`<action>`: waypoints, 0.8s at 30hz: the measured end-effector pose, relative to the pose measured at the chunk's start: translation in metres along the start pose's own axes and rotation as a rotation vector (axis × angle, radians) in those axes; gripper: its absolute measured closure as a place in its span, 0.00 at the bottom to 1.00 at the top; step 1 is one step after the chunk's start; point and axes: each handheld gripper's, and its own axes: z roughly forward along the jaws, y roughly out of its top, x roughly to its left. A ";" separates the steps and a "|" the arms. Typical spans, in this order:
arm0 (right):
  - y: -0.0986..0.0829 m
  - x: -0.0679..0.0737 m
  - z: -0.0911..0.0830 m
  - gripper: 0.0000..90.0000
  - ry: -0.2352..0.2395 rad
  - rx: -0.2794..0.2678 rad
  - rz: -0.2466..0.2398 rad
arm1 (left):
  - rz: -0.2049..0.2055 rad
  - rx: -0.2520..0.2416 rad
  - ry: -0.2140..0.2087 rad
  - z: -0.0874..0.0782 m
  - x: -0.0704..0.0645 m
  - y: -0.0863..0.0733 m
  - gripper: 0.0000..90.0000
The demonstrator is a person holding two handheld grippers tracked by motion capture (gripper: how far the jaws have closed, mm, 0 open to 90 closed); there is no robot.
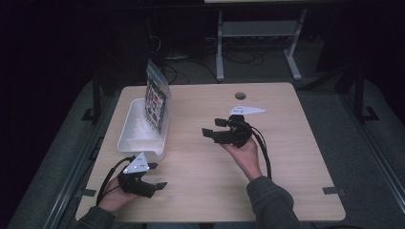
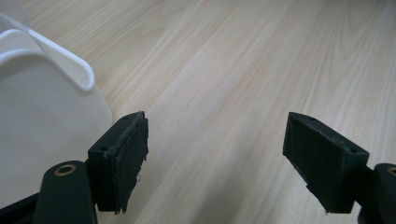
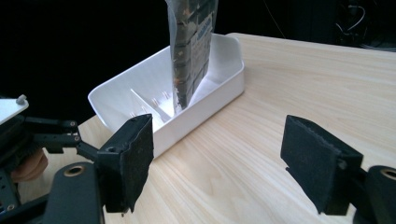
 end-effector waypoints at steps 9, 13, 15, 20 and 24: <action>-0.008 -0.006 -0.017 0.27 -0.005 0.017 0.007 | -0.001 0.000 0.001 0.001 -0.001 0.000 0.24; -0.012 -0.009 -0.025 0.27 -0.007 0.022 0.010 | -0.002 0.000 0.001 0.001 -0.001 0.000 0.24; -0.014 -0.011 -0.029 0.27 -0.011 0.022 0.016 | 0.000 0.004 0.000 0.002 -0.001 0.001 0.24; -0.018 -0.015 -0.039 0.27 -0.020 0.027 0.024 | 0.005 0.007 0.000 0.002 -0.001 0.001 0.24; -0.020 -0.017 -0.047 0.27 -0.024 0.026 0.026 | 0.004 0.007 0.001 0.002 -0.001 0.001 0.24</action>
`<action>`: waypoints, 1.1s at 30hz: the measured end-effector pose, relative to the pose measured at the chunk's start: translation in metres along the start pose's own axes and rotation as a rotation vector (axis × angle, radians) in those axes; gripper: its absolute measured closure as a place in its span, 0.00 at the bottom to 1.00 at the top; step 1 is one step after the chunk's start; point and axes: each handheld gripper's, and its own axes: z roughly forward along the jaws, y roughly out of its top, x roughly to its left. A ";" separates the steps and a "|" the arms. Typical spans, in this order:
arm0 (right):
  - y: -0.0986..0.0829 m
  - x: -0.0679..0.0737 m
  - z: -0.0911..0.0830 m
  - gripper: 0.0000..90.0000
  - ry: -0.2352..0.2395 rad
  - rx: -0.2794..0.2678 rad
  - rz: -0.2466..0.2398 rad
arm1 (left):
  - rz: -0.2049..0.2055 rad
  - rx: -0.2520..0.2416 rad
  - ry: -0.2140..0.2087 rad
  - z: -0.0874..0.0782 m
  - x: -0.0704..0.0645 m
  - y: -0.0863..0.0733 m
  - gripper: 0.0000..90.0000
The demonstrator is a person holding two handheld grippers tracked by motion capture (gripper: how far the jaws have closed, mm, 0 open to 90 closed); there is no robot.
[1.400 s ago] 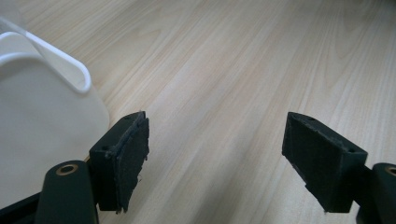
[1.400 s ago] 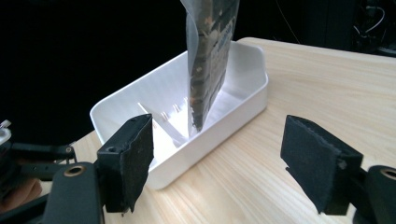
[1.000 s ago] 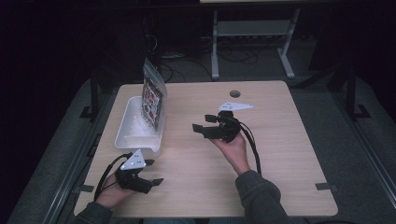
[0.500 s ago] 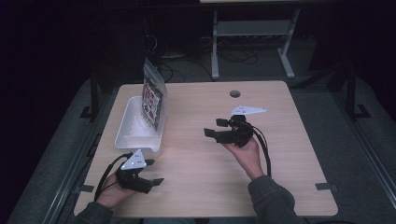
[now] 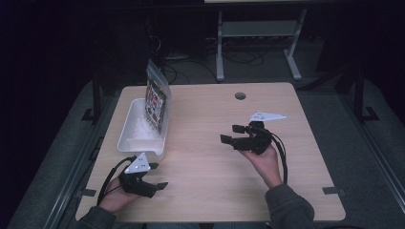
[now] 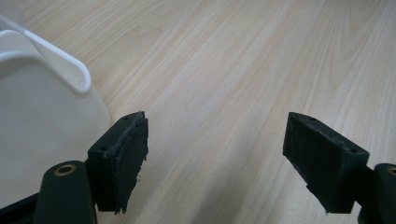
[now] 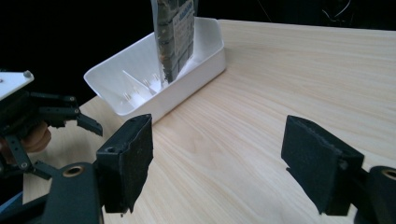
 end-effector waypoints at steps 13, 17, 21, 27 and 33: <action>-0.013 -0.009 -0.027 0.27 -0.026 0.014 0.017 | -0.002 -0.001 -0.001 0.001 0.000 0.000 0.24; -0.017 -0.011 -0.033 0.27 -0.029 0.021 0.022 | 0.000 0.001 -0.002 0.002 0.000 0.001 0.24; -0.024 -0.013 -0.037 0.27 -0.022 0.039 0.028 | -0.003 -0.003 -0.001 0.002 0.000 0.001 0.24; -0.035 -0.015 -0.044 0.27 -0.025 0.058 0.037 | -0.004 -0.001 -0.002 0.002 0.000 0.001 0.24; -0.043 -0.016 -0.051 0.27 -0.024 0.076 0.042 | -0.004 0.000 -0.004 0.003 0.000 0.001 0.24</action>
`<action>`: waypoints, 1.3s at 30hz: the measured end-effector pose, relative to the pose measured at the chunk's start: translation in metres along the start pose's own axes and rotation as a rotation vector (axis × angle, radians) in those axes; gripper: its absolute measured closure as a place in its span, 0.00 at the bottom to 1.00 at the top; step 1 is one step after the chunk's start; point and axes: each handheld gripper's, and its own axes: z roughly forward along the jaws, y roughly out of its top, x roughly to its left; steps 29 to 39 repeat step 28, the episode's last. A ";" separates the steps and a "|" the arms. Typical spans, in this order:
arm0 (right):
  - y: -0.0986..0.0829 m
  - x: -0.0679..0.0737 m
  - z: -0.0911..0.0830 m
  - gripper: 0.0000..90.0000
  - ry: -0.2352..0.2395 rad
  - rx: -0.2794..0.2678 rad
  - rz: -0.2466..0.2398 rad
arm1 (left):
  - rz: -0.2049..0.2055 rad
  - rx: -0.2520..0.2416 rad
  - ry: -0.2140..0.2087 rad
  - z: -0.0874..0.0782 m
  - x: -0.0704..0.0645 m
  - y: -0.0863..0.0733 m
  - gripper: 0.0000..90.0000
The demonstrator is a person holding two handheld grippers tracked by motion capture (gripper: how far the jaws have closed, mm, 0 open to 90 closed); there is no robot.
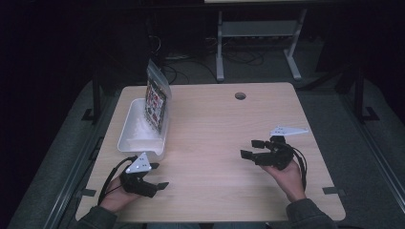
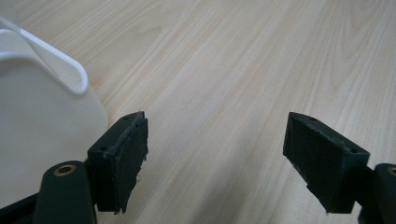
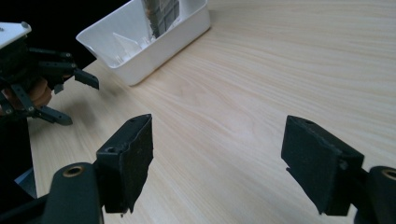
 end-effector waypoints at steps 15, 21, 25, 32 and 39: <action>-0.026 -0.004 -0.006 0.27 0.004 0.020 0.025 | 0.003 0.008 -0.002 0.001 -0.001 0.000 0.24; -0.035 -0.003 -0.005 0.27 0.005 0.032 0.027 | 0.005 0.010 -0.004 0.001 -0.001 0.000 0.24; -0.045 -0.002 -0.004 0.27 0.008 0.048 0.037 | 0.003 0.005 -0.008 0.000 -0.002 0.001 0.24; -0.048 -0.001 -0.002 0.27 0.007 0.059 0.038 | 0.008 0.001 -0.010 -0.001 -0.003 0.001 0.24; -0.048 -0.001 -0.002 0.27 0.007 0.059 0.038 | 0.008 0.001 -0.010 -0.001 -0.003 0.001 0.24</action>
